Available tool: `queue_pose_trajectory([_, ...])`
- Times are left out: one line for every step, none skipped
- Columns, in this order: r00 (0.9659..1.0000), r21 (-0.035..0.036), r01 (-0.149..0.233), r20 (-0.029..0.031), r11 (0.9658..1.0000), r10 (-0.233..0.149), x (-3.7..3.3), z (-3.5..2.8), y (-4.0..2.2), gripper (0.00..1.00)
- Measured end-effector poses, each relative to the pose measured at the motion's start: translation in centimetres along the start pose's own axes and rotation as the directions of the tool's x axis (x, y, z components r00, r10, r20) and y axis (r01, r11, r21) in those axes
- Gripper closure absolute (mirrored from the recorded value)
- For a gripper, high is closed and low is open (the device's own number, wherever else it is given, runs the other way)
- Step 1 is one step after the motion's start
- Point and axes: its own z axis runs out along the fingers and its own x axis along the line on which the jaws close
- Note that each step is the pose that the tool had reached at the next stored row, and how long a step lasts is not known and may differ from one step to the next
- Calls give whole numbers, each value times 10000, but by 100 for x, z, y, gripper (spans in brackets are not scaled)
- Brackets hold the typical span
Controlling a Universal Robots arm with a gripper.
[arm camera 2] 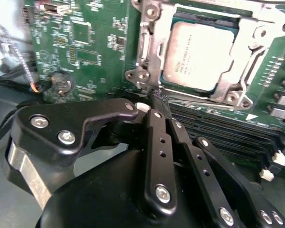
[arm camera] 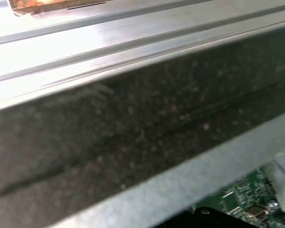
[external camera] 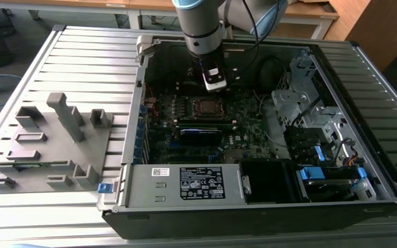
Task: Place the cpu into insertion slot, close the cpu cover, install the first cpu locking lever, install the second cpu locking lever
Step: 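Install the first cpu locking lever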
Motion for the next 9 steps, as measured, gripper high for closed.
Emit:
queue_pose_trajectory([9999, 43, -12, -102, 10000, 13, -2, 1, 1, 90])
queue_pose_trajectory([9999, 64, -18, -150, 10000, 19, -2, 1, 0, 90])
queue_pose_trajectory([9999, 67, -19, -155, 10000, 20, -1, 1, 0, 90])
queue_pose_trajectory([9999, 69, -21, -159, 10000, 22, -1, 0, 0, 90])
queue_pose_trajectory([9999, 71, -20, -163, 10000, 22, -1, 0, 0, 90])
queue_pose_trajectory([9999, 69, -20, -166, 10000, 21, -2, 1, 1, 90])
queue_pose_trajectory([9999, 67, -21, -169, 10000, 22, -3, -4, 2, 90])
queue_pose_trajectory([9998, 58, -24, -172, 10000, 25, -4, -9, 3, 90])
queue_pose_trajectory([9998, 46, -28, -175, 10000, 29, -4, -9, 3, 90])
